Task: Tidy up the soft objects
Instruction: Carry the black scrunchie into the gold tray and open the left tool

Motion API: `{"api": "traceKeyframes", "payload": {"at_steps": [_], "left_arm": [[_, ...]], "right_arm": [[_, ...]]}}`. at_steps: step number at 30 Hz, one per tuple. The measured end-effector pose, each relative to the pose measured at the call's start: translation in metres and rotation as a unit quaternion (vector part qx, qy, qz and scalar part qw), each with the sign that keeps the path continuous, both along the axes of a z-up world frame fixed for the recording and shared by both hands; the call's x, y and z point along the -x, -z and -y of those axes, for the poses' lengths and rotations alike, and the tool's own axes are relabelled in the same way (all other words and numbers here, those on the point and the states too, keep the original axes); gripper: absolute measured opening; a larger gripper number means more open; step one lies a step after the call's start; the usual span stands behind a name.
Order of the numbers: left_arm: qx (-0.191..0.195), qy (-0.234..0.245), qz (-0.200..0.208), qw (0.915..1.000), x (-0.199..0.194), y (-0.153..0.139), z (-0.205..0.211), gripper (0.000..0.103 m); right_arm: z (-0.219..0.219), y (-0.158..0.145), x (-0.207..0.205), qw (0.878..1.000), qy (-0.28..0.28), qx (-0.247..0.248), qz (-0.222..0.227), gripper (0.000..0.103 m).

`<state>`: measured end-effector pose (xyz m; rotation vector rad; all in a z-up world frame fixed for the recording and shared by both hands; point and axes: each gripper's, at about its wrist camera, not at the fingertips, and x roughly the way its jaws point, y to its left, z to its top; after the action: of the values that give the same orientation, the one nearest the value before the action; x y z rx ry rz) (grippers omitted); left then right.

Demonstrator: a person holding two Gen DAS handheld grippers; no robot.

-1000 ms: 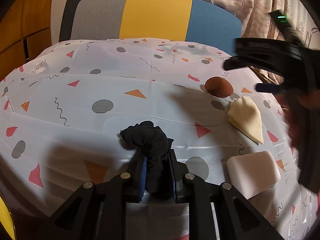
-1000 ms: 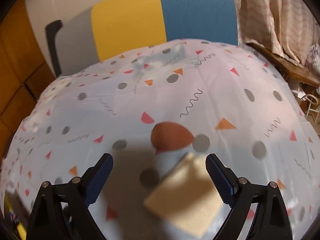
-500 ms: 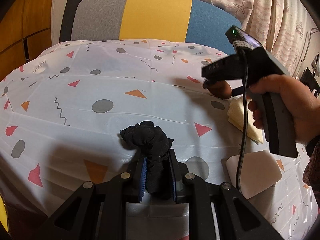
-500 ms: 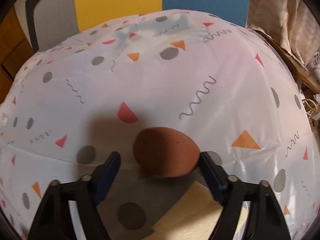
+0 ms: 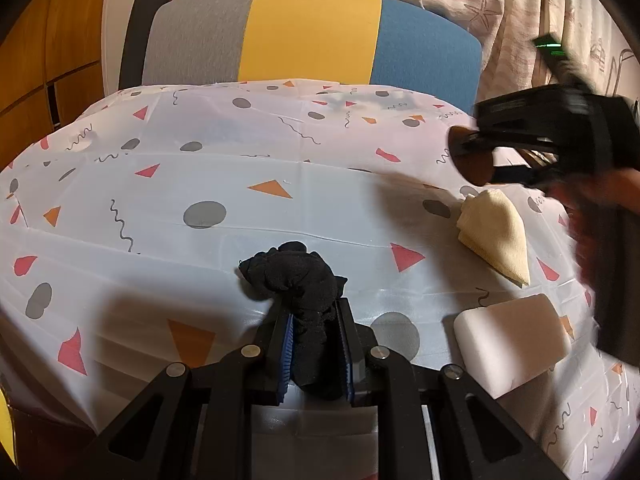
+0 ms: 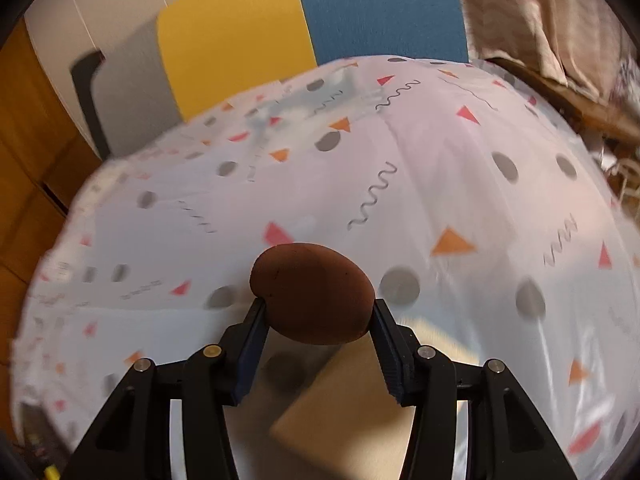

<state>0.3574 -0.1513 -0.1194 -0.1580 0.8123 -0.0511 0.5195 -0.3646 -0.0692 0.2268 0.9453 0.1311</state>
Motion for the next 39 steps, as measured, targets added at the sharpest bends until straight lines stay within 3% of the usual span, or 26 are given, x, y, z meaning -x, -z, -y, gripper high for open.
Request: {"api": "traceKeyframes", "payload": {"at_steps": [4, 11, 16, 20, 25, 29, 37, 39], "left_arm": [[0.002, 0.0, -0.001, 1.0, 0.0, 0.0, 0.0, 0.018], [0.003, 0.001, -0.004, 1.0, -0.001, -0.001, -0.001, 0.018], [0.015, 0.001, -0.007, 0.9999, -0.001, -0.002, -0.004, 0.018], [0.038, 0.007, -0.016, 0.9991, 0.0, -0.003, -0.011, 0.018], [0.023, 0.036, -0.029, 0.9987, 0.025, -0.014, -0.011, 0.018], [0.05, 0.022, -0.018, 0.9984, 0.059, -0.028, -0.024, 0.018], [0.11, 0.049, -0.012, 0.9926, 0.139, -0.051, -0.031, 0.018], [0.109, 0.061, -0.002, 0.9921, 0.159, -0.06, -0.031, 0.018]], "right_arm": [[0.002, -0.012, 0.061, 0.998, -0.019, -0.063, 0.008, 0.052], [0.006, -0.015, 0.186, 0.992, -0.035, -0.118, 0.008, 0.052], [0.006, -0.002, 0.238, 0.986, -0.048, -0.154, 0.03, 0.052], [0.003, 0.014, 0.237, 0.982, -0.065, -0.177, 0.006, 0.052], [0.004, 0.022, 0.233, 0.979, -0.059, -0.194, -0.011, 0.052], [0.007, 0.02, 0.234, 0.977, -0.053, -0.205, -0.007, 0.052], [-0.002, 0.013, 0.237, 0.977, -0.07, -0.204, -0.004, 0.052], [-0.005, 0.012, 0.239, 0.977, -0.076, -0.201, -0.002, 0.052]]}}
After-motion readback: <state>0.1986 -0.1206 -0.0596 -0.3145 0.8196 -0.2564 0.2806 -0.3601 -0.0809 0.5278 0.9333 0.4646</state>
